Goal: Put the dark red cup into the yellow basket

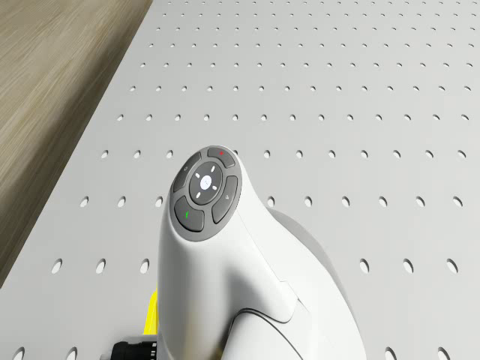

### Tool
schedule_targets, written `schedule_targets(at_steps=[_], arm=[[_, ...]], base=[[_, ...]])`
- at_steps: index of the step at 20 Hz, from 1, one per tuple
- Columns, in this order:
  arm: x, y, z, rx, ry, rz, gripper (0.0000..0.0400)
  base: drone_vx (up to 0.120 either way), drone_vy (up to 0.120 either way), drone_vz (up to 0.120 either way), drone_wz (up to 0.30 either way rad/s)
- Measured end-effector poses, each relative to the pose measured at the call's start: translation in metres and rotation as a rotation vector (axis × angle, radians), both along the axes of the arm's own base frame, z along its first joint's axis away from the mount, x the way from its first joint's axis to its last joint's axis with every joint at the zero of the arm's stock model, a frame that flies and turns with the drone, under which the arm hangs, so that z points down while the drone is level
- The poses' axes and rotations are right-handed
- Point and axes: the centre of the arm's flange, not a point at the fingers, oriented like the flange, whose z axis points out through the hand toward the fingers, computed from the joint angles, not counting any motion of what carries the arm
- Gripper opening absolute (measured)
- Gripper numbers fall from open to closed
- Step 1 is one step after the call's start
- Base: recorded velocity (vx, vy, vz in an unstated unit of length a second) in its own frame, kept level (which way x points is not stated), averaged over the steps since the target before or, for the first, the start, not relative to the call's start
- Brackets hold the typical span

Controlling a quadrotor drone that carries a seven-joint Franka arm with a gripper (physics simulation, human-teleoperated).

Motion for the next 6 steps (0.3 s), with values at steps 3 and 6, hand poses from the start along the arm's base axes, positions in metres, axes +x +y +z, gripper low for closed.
schedule_targets(at_steps=[3, 6], arm=[[0.0, -0.0002, -0.0047, 0.0, 0.0, 0.0, 0.0384], [0.0, -0.0004, -0.0071, 0.0, 0.0, 0.0, 0.0392]], base=[[0.0, 0.0, 0.0, 0.0], [0.0, 0.0, 0.0, 0.0]])
